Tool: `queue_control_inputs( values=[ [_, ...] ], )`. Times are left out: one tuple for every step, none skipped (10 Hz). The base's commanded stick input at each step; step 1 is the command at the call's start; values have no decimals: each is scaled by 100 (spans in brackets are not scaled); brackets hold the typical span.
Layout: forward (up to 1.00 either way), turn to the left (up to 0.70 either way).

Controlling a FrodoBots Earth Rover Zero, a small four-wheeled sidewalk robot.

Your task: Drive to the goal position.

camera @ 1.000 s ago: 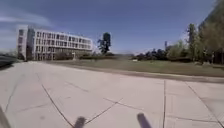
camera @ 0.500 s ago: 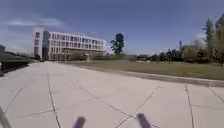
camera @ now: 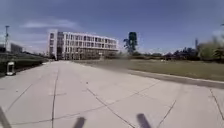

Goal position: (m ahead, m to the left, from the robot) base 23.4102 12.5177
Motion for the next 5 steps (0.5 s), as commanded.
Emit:
queue_control_inputs(
  values=[
    [70, 0],
    [70, 0],
    [70, 0],
    [70, 0],
    [70, 0]
  ],
)
